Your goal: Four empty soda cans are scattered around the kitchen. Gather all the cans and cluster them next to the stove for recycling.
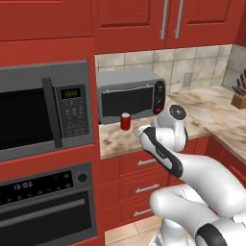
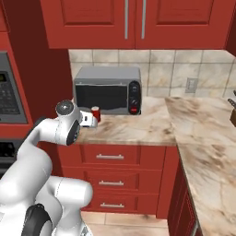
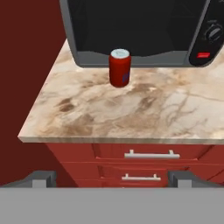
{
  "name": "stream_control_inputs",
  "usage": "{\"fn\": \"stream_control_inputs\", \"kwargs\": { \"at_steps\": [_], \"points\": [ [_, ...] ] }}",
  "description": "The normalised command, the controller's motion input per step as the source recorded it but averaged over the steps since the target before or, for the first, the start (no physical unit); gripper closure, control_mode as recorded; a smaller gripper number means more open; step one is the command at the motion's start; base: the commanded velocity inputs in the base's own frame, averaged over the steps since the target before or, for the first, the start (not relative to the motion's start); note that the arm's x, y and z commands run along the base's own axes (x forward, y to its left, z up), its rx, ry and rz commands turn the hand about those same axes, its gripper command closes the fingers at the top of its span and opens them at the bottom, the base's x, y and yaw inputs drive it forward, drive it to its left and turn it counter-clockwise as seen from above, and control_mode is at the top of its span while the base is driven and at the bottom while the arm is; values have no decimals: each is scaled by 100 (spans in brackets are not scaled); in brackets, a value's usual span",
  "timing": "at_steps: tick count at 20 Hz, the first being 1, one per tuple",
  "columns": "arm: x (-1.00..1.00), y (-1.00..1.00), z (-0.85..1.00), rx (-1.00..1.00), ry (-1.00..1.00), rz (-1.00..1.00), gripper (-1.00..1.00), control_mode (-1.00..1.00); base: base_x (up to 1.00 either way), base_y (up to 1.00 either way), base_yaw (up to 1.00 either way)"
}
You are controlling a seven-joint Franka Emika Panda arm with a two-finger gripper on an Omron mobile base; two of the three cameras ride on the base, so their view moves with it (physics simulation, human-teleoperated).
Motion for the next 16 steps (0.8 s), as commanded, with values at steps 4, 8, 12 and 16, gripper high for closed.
{"fn": "stream_control_inputs", "kwargs": {
  "at_steps": [4,8,12,16],
  "points": [
    [0,0,0,0,0,0,-100,100,43,-3,0],
    [0,0,0,0,0,0,-100,100,36,0,0],
    [0,0,0,0,0,0,-100,100,34,0,0],
    [0,0,0,0,0,0,-100,100,35,0,0]
  ]
}}
